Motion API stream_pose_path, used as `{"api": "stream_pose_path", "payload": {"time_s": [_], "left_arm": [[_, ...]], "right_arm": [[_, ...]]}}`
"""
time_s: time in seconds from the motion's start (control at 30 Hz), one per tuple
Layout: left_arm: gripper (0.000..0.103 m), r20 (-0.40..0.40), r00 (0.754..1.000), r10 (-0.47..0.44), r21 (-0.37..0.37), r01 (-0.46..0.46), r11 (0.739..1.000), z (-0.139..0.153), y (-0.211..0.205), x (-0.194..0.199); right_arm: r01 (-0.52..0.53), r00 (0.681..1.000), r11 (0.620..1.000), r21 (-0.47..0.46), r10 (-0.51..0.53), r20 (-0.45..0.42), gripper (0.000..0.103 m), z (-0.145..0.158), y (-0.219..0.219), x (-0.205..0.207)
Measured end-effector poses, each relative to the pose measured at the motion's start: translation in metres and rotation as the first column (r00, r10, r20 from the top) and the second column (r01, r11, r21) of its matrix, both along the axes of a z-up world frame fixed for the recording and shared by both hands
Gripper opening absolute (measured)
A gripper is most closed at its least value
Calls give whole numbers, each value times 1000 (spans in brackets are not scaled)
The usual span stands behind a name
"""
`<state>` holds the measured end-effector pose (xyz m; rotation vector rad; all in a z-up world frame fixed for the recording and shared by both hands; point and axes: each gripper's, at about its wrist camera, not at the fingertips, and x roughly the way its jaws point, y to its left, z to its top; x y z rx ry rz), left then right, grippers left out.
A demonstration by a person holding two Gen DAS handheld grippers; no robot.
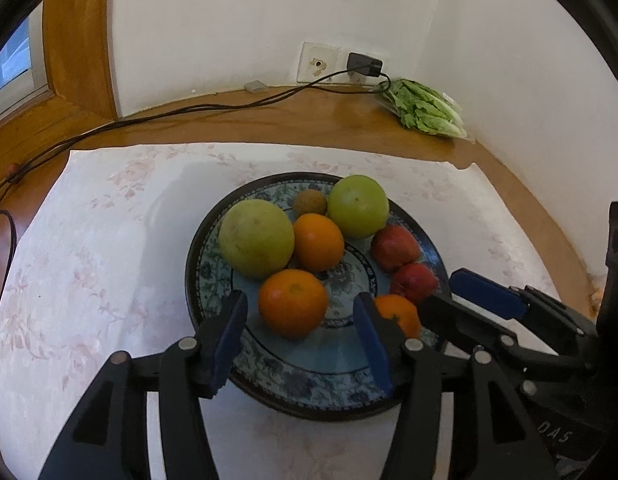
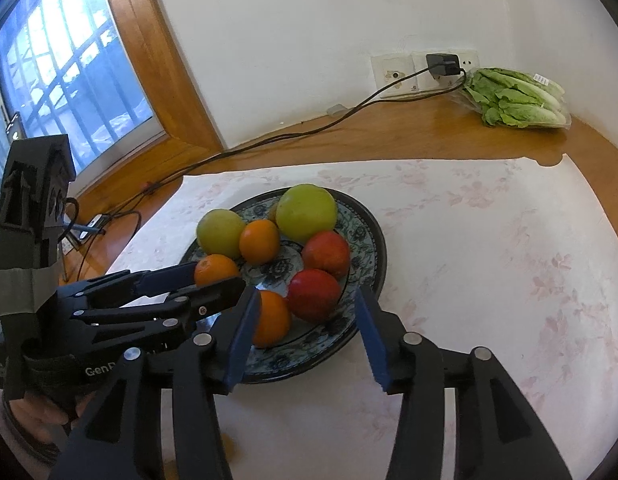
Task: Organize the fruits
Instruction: 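Withdraw both tools from the plate toward the remaining loose fruits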
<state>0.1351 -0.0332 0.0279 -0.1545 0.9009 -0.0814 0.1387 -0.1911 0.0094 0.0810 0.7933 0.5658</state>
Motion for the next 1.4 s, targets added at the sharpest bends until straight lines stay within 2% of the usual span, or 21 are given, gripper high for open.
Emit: {"api": "stream_pose_path", "payload": {"time_s": [0.4,0.63,0.93,1.13,1.4], "left_arm": [[58,-21,999,-35,0,35,999,18,-5,-29],[58,-25,999,-20,-32,20,999,23,-1,-55],[59,-57,998,-26,-48,24,999,19,-1,-86],[59,-66,997,-39,-31,37,999,12,-1,-103],[59,-89,994,-61,-62,56,997,4,-3,-122]], "right_arm": [[-11,999,1000,0,11,-31,50,12,-7,-32],[3,999,1000,14,-3,-42,50,15,-17,-55],[20,998,1000,21,-18,-62,50,11,-26,-76],[25,997,999,20,-23,-78,50,7,-31,-88],[40,994,999,16,-38,-99,50,-3,-37,-101]]}}
